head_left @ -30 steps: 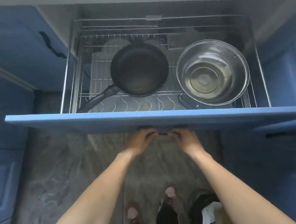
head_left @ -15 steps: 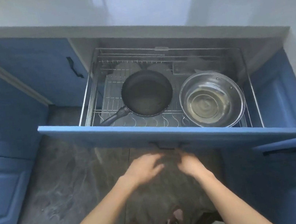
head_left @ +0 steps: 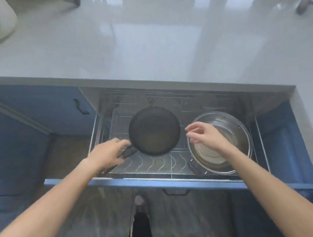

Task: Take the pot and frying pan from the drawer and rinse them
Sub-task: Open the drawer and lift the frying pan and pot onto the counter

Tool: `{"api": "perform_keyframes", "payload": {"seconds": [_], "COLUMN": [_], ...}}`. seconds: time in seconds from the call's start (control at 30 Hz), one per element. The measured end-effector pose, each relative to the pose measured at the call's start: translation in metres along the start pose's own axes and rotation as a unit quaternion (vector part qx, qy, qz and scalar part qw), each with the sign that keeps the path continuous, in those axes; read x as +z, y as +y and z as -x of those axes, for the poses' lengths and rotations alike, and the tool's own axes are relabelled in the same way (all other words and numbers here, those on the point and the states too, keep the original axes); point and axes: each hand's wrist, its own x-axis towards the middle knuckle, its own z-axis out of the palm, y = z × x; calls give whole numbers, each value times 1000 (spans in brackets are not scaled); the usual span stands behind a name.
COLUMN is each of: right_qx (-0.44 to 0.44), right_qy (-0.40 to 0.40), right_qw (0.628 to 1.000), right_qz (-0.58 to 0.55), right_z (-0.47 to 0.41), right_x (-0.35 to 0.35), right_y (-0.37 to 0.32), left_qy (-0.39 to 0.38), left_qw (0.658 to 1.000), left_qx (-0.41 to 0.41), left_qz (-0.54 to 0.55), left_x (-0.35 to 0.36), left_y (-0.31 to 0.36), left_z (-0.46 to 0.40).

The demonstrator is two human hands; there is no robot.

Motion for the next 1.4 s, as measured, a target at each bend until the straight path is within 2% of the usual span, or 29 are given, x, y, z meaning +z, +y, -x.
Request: {"api": "perform_keyframes", "payload": {"seconds": [0.07, 0.1, 0.2, 0.27, 0.33, 0.5, 0.6, 0.73, 0.8, 0.97, 1.13, 1.27, 1.4], "right_qx": [53, 74, 155, 223, 252, 223, 238, 239, 226, 194, 187, 195, 206], "right_qy": [-17, -33, -67, -57, -31, 56, 42, 3, -4, -26, -7, 6, -10], "right_qw": [996, 992, 974, 960, 954, 964, 961, 963, 965, 971, 975, 975, 977], "right_qz": [75, 94, 148, 161, 161, 135, 130, 127, 136, 136, 120, 108, 43], "right_z": [-47, -69, -119, -141, -157, -183, -191, -183, -176, -151, -120, -75, -1], "right_x": [25, 39, 75, 94, 107, 116, 110, 98, 88, 59, 22, -4, -26], "right_y": [13, 23, 45, 58, 73, 97, 100, 95, 89, 73, 61, 49, 30], "left_qy": [-107, -132, -178, -184, -170, -180, -177, -109, -107, -157, -105, -115, -121], "left_qw": [991, 987, 978, 978, 983, 978, 972, 971, 973, 972, 969, 968, 965], "left_qx": [14, 12, 35, 50, 51, 75, 55, 18, 25, 54, 74, 106, 144], "left_qz": [-76, -85, -101, -85, -40, 80, 143, 210, 202, 165, 210, 197, 185], "left_x": [20, 29, 48, 60, 70, 86, 90, 81, 69, 49, 27, -6, -51], "left_y": [-22, -33, -50, -58, -65, -68, -71, -78, -79, -70, -45, -23, -3], "left_z": [-38, -57, -87, -102, -116, -135, -138, -124, -116, -108, -94, -76, -37]}}
